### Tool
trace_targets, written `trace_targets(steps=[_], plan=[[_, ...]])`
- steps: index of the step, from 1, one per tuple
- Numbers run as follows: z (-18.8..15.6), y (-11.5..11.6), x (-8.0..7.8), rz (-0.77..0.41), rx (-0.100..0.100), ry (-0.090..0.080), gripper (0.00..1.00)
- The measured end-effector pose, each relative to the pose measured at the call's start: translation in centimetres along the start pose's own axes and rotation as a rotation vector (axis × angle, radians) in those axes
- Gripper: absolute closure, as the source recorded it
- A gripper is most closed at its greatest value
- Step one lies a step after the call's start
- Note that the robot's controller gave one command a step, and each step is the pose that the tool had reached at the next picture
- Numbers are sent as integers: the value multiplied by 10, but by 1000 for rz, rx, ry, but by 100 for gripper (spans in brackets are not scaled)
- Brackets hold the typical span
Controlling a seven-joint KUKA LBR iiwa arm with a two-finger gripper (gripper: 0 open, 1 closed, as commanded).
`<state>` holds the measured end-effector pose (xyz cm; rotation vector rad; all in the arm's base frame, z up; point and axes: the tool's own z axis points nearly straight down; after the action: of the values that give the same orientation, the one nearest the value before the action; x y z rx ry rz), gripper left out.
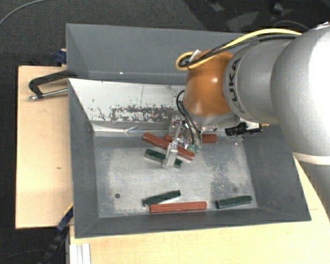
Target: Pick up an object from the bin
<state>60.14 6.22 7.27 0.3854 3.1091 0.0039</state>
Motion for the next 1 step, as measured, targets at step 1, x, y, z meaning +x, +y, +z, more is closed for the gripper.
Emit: trace_targets(steps=[1], plan=[[-7, -2, -8, 5, -5, -25, 100]])
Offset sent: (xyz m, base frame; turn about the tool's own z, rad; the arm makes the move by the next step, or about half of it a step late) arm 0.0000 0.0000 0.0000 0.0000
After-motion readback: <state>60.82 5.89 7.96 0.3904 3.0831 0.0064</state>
